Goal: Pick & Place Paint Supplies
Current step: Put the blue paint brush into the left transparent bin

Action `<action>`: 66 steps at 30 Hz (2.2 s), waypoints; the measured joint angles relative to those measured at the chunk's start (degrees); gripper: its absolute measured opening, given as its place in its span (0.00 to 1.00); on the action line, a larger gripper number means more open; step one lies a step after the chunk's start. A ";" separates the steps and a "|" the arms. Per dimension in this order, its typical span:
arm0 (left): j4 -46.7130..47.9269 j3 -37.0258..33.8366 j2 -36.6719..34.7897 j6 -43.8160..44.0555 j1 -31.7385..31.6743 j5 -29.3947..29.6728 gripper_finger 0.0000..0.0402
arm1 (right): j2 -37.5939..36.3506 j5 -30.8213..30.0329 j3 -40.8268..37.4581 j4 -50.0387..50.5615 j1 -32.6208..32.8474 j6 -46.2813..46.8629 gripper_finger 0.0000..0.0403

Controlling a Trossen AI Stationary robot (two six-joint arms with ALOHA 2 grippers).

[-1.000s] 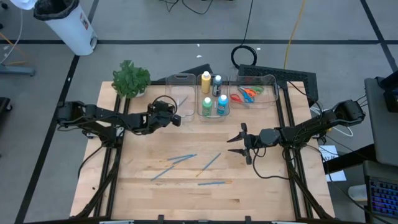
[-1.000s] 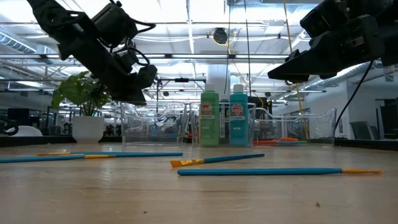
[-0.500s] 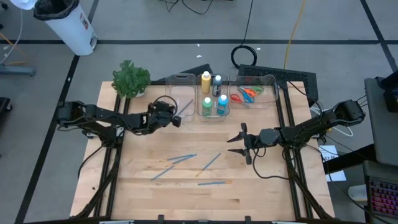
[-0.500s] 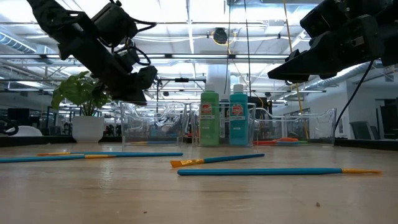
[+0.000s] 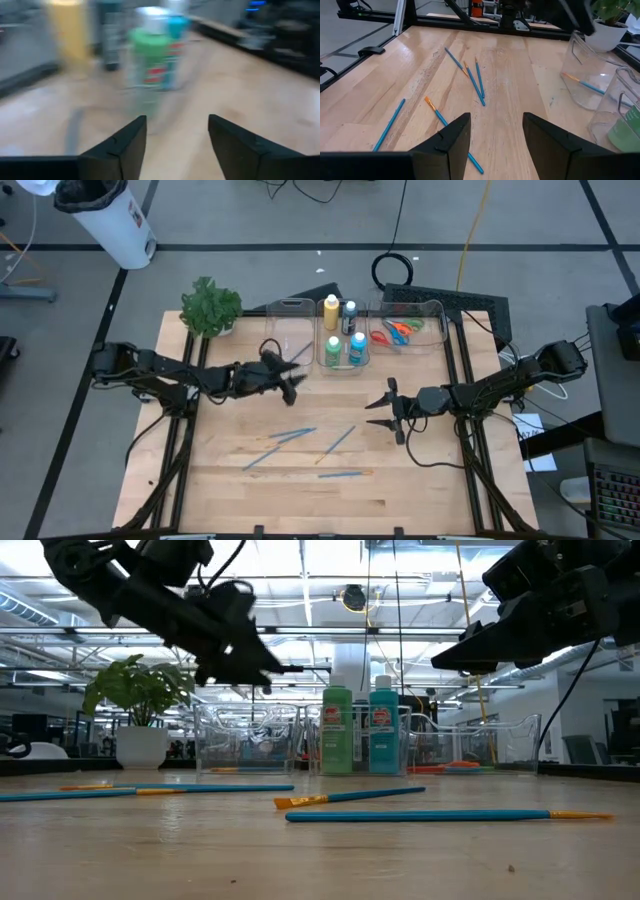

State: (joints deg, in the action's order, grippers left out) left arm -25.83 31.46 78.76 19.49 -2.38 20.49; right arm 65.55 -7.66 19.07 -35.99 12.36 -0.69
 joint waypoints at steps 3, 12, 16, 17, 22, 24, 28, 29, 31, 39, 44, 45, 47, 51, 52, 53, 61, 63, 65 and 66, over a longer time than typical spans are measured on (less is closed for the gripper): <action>-2.73 0.00 0.00 -3.93 2.43 -7.92 0.59 | 0.00 0.00 0.00 0.09 0.00 0.00 0.42; 4.23 0.00 -0.02 -15.79 13.91 -16.64 0.61 | -0.01 0.00 0.00 0.07 0.00 -0.09 0.42; 12.29 0.00 -0.02 -11.91 18.09 -11.58 0.61 | -0.01 0.00 0.00 0.05 0.00 -0.17 0.42; 14.82 0.00 -0.02 -9.38 19.07 -10.70 0.61 | 0.00 0.00 0.00 0.00 0.00 -0.17 0.42; 24.28 0.00 -0.01 3.16 23.68 -6.58 0.61 | 0.00 -0.01 0.00 -0.57 0.00 -0.17 0.42; 27.71 0.00 0.00 6.48 25.40 -5.29 0.61 | -0.01 -0.01 0.00 -0.65 0.00 -0.17 0.42; 33.61 0.00 -0.02 11.84 28.29 -3.56 0.61 | -0.01 -0.02 0.00 -0.63 0.00 -0.17 0.42; 34.40 0.00 0.00 12.57 28.79 -3.20 0.61 | -0.01 -0.01 0.00 -0.61 0.00 -0.17 0.42; 35.92 0.00 0.00 13.78 29.69 -2.34 0.61 | -0.01 0.00 0.00 -0.63 0.00 -0.08 0.42; 39.28 0.00 0.00 17.87 32.25 -1.92 0.61 | -0.01 0.00 0.00 -0.61 0.00 0.00 0.42; 44.00 0.00 0.00 22.61 33.74 -1.85 0.61 | -0.01 0.00 0.00 -0.61 0.00 0.00 0.42; 44.19 -0.02 0.00 23.28 34.02 -1.88 0.61 | -0.01 0.00 0.00 -0.59 0.00 0.02 0.42; 43.44 -0.36 0.00 24.11 34.48 -1.84 0.61 | -0.01 0.00 0.00 -0.61 0.00 0.02 0.42; 41.80 -1.69 0.00 25.29 35.47 -1.71 0.61 | 0.01 0.00 0.00 -0.59 0.00 0.04 0.42; 41.59 -2.07 -0.02 25.92 35.63 -1.36 0.61 | -0.01 0.00 0.00 -0.59 0.00 0.06 0.42; 41.48 -2.58 -0.02 26.55 35.78 -1.03 0.61 | 0.00 0.00 0.00 -0.59 0.00 0.22 0.42; 35.39 -7.46 -0.25 28.20 36.01 0.46 0.60 | 0.01 0.00 0.00 -0.59 0.00 0.80 0.42; 35.06 -7.94 -0.26 27.94 36.01 0.57 0.56 | 0.00 0.00 0.00 -0.59 0.00 1.33 0.42; 35.14 -8.08 -0.24 27.76 35.97 0.73 0.50 | 0.01 0.00 0.00 -0.57 0.00 1.53 0.42; 35.16 -8.12 -0.24 27.68 35.94 0.82 0.47 | 0.00 0.00 0.00 -0.57 0.00 1.53 0.42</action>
State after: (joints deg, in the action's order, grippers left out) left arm 9.34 23.34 78.52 47.17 33.56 21.30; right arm 65.55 -7.66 19.07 -36.56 12.36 0.84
